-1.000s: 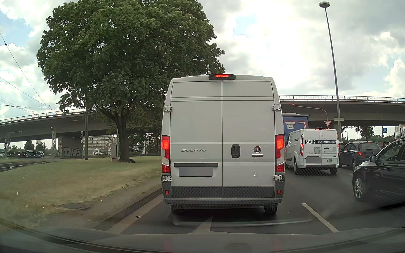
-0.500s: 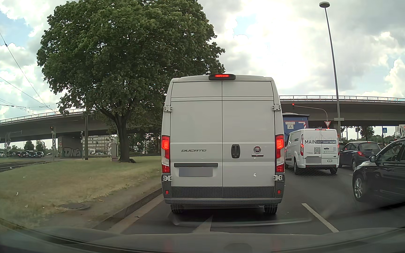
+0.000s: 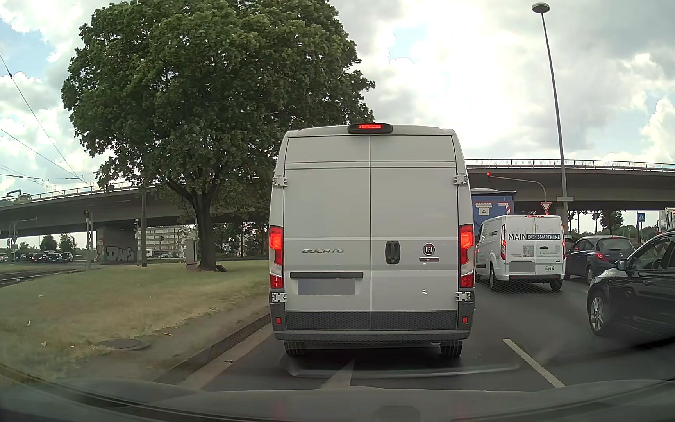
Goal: Follow the waypoints while adhering to traffic rules and regulations
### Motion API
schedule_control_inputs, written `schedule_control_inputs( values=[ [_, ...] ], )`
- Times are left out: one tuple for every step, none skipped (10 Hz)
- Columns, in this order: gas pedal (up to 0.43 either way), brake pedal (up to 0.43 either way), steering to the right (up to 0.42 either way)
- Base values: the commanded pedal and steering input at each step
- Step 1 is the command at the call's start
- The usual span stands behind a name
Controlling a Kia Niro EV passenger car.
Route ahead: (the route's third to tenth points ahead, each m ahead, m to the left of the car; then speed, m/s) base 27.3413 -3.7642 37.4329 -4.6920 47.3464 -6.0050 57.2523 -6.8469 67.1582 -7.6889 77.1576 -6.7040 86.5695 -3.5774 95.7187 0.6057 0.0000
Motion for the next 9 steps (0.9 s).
schedule_control_inputs(
  values=[
    [0.0, 0.317, 0.002],
    [0.0, 0.323, 0.002],
    [0.0, 0.317, 0.002],
    [0.0, 0.317, 0.002],
    [0.0, 0.317, 0.002],
    [0.0, 0.317, 0.002],
    [0.0, 0.317, 0.002],
    [0.0, 0.323, 0.002],
    [0.0, 0.317, 0.002]
  ],
)
